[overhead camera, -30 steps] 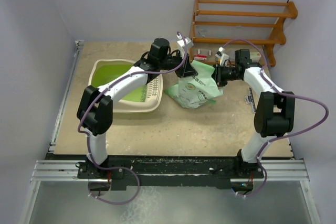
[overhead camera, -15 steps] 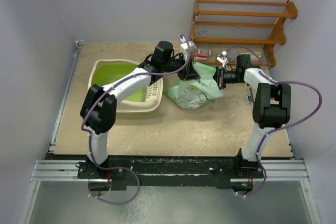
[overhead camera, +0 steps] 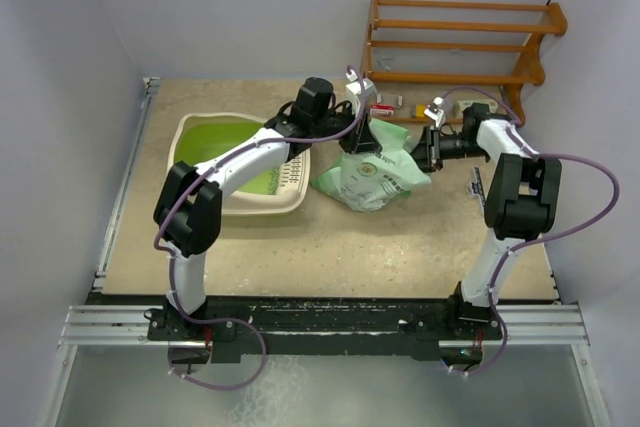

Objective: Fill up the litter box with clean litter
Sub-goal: 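Scoop the cat litter from the cat litter bag.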

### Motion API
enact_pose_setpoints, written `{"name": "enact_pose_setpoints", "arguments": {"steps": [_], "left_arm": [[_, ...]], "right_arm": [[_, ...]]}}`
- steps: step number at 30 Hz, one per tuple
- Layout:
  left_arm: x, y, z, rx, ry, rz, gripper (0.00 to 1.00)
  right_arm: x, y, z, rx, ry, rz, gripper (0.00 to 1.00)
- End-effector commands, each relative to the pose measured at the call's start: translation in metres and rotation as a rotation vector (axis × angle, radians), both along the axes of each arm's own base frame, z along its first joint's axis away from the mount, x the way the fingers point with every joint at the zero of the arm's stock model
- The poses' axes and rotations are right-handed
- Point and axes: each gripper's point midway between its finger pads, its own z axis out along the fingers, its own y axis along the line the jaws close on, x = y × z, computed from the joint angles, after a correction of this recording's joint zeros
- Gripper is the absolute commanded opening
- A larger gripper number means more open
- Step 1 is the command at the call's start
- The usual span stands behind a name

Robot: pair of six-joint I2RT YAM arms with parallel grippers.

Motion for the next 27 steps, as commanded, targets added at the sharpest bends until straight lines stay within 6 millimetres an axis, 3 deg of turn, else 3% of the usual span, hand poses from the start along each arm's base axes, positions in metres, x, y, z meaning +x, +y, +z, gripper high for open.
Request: {"name": "enact_pose_setpoints", "arguments": {"steps": [1,4,14,27], "left_arm": [[0.008,0.009,0.051,-0.025,-0.133,0.054,0.03],[0.009,0.013,0.061,-0.021,-0.16,0.074,0.04],[-0.001,0.03,0.101,-0.053,-0.233,0.125,0.22],[-0.016,0.056,0.135,-0.072,-0.303,0.195,0.25]], "right_arm": [[-0.016,0.002,0.052,0.111,0.034,0.002,0.0],[-0.015,-0.001,0.063,0.113,0.018,-0.005,0.0],[-0.012,-0.011,0.078,0.097,-0.011,-0.041,0.0],[-0.015,-0.037,0.105,0.041,-0.061,-0.116,0.0]]}}
